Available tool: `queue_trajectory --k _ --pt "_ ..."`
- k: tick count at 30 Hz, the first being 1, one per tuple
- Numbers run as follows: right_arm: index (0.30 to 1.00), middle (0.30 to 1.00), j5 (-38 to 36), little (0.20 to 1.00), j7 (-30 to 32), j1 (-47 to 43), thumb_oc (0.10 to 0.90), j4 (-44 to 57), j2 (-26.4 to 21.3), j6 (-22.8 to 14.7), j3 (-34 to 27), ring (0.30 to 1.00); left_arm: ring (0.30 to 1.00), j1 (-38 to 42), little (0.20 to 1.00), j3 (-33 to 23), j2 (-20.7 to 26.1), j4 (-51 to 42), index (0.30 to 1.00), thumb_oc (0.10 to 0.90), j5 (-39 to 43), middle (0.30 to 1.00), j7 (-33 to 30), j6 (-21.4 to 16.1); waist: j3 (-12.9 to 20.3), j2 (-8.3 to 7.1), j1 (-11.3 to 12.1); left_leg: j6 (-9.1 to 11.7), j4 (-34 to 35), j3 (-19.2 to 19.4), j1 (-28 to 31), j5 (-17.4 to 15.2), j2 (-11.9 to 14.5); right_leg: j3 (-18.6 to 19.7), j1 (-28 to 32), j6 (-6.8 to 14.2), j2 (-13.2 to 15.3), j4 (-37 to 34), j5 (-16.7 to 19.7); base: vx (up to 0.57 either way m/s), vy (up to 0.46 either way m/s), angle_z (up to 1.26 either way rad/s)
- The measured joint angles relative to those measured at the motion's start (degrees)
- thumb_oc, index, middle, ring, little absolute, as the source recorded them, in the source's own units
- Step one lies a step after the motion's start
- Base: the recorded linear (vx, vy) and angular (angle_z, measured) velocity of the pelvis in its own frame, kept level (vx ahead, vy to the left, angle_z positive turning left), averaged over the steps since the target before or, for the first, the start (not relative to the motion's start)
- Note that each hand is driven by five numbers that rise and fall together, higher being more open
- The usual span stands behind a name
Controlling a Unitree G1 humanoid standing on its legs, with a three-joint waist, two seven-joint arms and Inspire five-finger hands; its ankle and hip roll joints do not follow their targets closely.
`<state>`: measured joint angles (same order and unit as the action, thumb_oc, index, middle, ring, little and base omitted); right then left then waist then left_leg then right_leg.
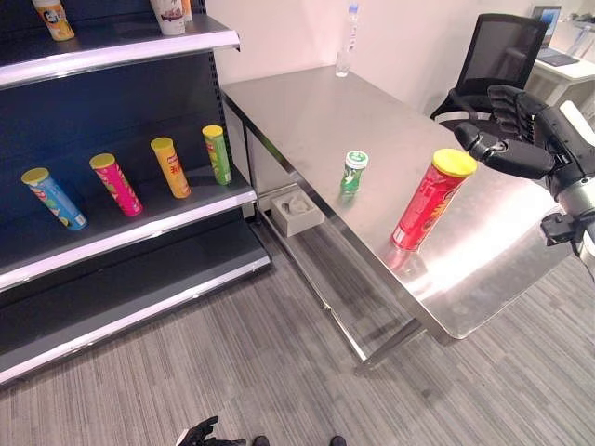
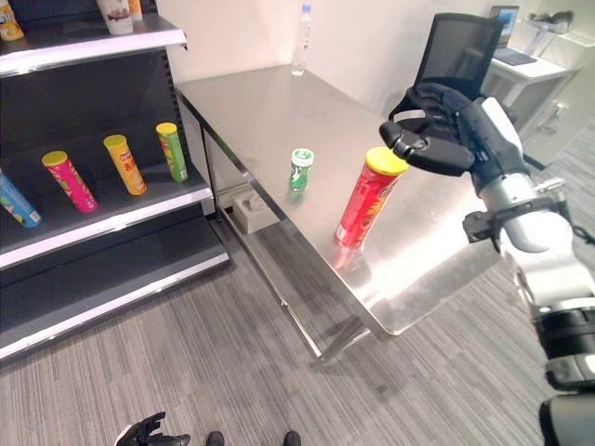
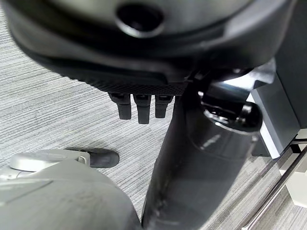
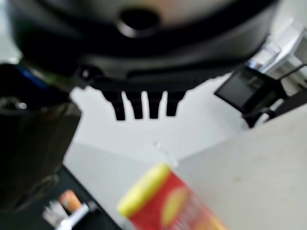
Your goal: Put the goods on the table back onto the shelves and tidy them up.
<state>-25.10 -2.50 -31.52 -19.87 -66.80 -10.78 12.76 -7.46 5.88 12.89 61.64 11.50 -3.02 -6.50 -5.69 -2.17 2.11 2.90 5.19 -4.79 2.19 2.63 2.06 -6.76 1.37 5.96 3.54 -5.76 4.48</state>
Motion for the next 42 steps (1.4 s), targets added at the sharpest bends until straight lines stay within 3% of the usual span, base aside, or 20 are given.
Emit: queue_trajectory --k 9,26,27,28,29,42 --pt "0.9 0.9 2.1 0.9 -2.5 -2.2 0.8 -2.1 -0.8 1.0 7.6 0.9 0.9 0.5 0.9 0.1 -0.2 0.0 0.9 0.8 1.1 0.9 0.0 -0.1 -0.7 -0.11 0.0 0.1 0.0 -0.7 -0.6 0.1 0.0 -0.8 -0.2 0.0 0.0 0.0 -0.1 0.0 0.0 0.04" --pt "0.9 0.9 6.3 0.9 -2.3 -4.7 0.8 -5.2 -0.8 1.9 10.0 0.9 0.9 0.8 0.9 0.1 -0.1 0.0 0.9 0.8 1.9 0.9 -0.1 -0.1 -1.2 -1.01 0.3 0.1 0.0 -1.0 -0.7 0.1 0.0 -1.0 -0.2 0.1 0.0 0.0 -0.2 0.0 0.0 0.01" --pt "0.738 0.738 6.3 0.738 -2.3 -4.8 0.692 -5.4 -0.8 1.9 10.2 0.738 0.9 0.8 0.9 0.1 -0.1 0.0 0.9 0.8 1.9 0.9 -0.1 -0.1 -1.2 -1.04 0.3 0.1 0.0 -1.0 -0.7 0.1 0.0 -1.0 -0.2 0.1 0.0 0.0 -0.2 0.0 0.0 0.0" --pt "0.498 0.498 6.4 0.498 -2.3 -5.0 0.532 -5.9 -0.8 2.0 10.5 0.498 0.9 0.8 0.9 0.1 -0.1 0.0 0.9 0.8 1.9 0.9 -0.1 -0.1 -1.3 -1.05 0.3 0.1 0.0 -1.0 -0.7 0.1 0.0 -1.0 -0.2 0.1 0.0 0.0 -0.2 0.0 0.0 0.0" --pt "0.3 0.3 6.8 0.3 -2.3 -5.4 0.4 -6.4 -0.8 2.0 10.7 0.3 0.9 0.8 0.9 0.1 -0.1 -0.1 0.9 0.8 1.9 0.9 -0.1 -0.1 -1.3 -1.09 0.3 0.1 0.0 -1.0 -0.8 0.1 0.0 -1.0 -0.2 0.1 0.0 0.0 -0.2 0.0 0.0 0.0" --pt "0.3 0.3 8.8 0.3 -2.2 -7.7 0.4 -6.4 -0.8 2.5 12.8 0.3 0.9 0.9 0.9 0.1 0.0 -0.1 0.9 0.8 1.9 0.9 -0.1 -0.1 -1.4 -1.23 0.2 0.2 0.0 -1.0 -0.8 0.1 0.1 -1.0 -0.3 0.1 -0.1 0.0 -0.2 0.0 0.0 0.0"
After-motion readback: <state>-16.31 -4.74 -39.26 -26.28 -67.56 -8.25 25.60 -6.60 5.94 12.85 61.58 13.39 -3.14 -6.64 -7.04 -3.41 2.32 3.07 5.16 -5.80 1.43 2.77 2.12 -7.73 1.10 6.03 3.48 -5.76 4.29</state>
